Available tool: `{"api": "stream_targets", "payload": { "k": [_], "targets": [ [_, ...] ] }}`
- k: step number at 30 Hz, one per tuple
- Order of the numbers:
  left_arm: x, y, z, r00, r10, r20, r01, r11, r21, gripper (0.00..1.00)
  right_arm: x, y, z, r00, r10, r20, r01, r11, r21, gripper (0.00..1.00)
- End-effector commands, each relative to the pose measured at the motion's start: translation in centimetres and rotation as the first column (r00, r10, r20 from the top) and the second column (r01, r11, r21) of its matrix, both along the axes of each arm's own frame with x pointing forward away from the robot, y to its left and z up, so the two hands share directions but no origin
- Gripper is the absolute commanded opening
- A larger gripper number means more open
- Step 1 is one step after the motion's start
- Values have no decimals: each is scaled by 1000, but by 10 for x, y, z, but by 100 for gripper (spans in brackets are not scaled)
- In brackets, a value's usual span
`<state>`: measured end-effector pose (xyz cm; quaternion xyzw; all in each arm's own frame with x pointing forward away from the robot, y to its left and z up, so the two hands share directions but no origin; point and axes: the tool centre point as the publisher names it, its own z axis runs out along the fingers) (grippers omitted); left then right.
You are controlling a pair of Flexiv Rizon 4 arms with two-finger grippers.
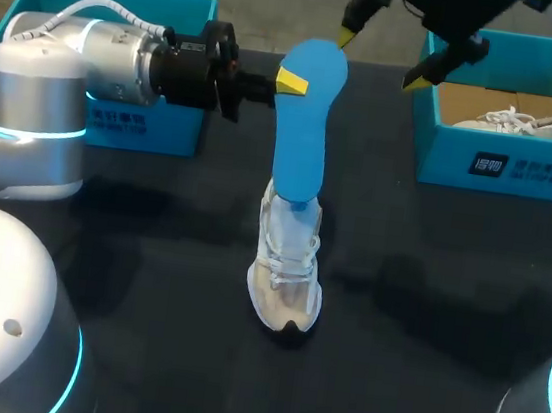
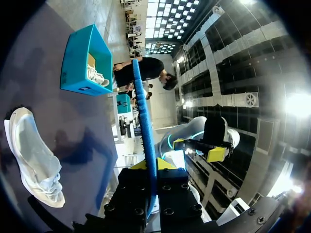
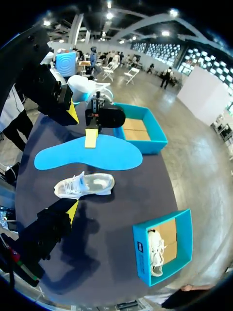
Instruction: Take the shoe out of the shoebox, open the shoe tongue, remove and reinsert the insole, then place the shoe into the shoebox
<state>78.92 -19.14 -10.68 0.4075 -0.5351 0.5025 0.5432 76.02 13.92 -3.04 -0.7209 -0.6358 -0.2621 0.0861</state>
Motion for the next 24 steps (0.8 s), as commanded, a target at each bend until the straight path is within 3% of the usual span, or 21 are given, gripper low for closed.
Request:
{"api": "stream_targets", "payload": {
  "k": [1,10,17,24],
  "targets": [
    [-1,1,1,1000,3,0,-3,1000,4,0,-4,-6,-5,991,93,96,-124,907,402,100],
    [-2,3,8,1000,0,8,0,1000,-6,0,-8,-8,-19,984,153,96,-181,810,558,100],
    [-2,5,8,1000,5,10,-5,1000,-9,0,-9,-9,-26,984,150,101,-181,796,577,100],
    [-3,5,12,1000,2,9,-2,1000,-23,0,-10,-12,-36,983,134,123,-182,746,640,100]
  ]
}}
